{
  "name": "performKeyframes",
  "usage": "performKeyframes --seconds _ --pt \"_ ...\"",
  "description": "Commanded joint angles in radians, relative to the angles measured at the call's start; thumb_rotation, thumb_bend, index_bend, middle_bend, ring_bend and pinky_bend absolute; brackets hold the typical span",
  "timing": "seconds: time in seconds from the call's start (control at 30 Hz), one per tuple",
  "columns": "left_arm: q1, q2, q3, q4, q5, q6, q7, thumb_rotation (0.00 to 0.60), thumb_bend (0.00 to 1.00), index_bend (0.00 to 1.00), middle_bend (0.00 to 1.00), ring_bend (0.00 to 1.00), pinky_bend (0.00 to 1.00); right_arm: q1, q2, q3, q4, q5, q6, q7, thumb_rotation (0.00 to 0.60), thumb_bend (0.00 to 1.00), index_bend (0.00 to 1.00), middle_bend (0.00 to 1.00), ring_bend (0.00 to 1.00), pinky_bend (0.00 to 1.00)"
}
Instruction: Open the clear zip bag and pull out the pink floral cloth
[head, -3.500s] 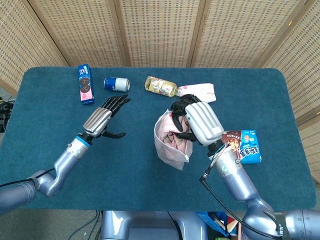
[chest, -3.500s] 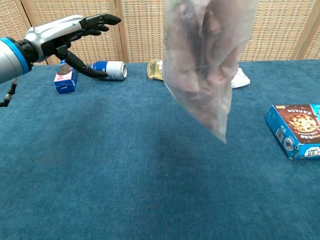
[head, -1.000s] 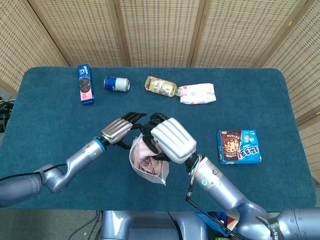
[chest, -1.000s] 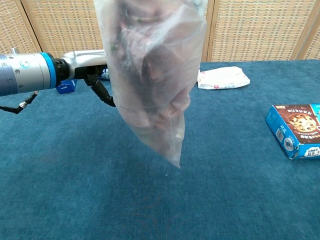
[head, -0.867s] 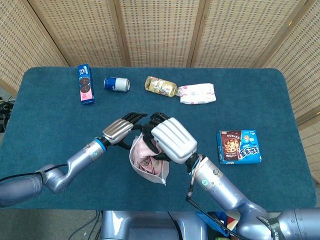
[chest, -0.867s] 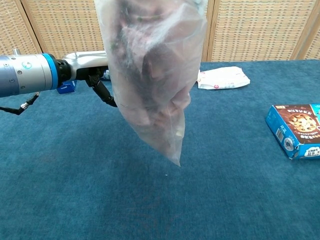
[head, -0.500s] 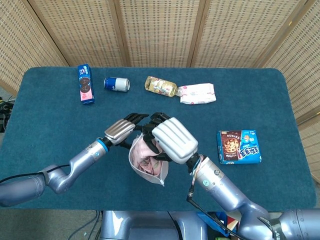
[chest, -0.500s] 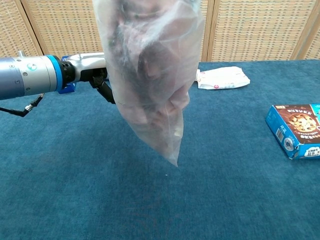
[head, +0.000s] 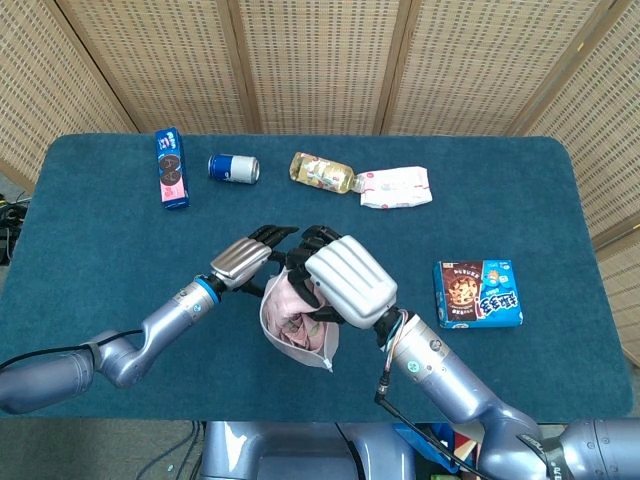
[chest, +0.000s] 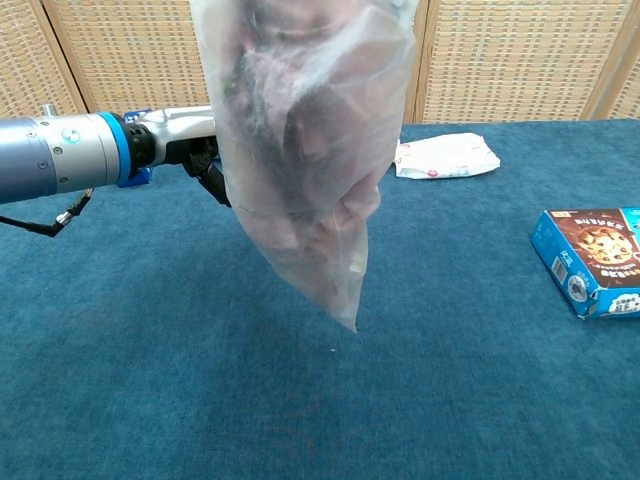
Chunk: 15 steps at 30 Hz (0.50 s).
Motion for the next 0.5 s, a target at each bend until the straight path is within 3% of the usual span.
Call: performKeyframes --seconds 0.03,0.23,0.37,0.5 --pt "0.001 -0.004 -0.002 -0.001 -0.007 0.000 0.009 0.600 0.60 0.70 0.00 0.00 0.00 -0.001 0.000 -0.001 0.000 -0.001 0.000 0.001 0.600 0.82 0.79 0.52 0.42 0.23" --pt "0.004 -0.003 -0.004 -0.005 -0.017 0.001 0.026 0.600 0.68 0.74 0.00 0.00 0.00 -0.006 0.005 -0.003 0.002 -0.006 0.002 0.007 0.600 0.82 0.79 0.52 0.42 0.23" --pt "0.012 -0.005 -0.007 -0.002 -0.022 0.013 0.028 0.600 0.69 0.74 0.08 0.00 0.00 -0.012 0.009 -0.006 0.005 -0.008 0.003 0.013 0.600 0.82 0.79 0.52 0.42 0.23" --pt "0.017 0.001 -0.003 0.005 -0.025 0.010 0.033 0.600 0.69 0.76 0.09 0.01 0.00 -0.022 0.017 -0.007 0.009 -0.017 0.004 0.027 0.600 0.82 0.79 0.52 0.42 0.23"
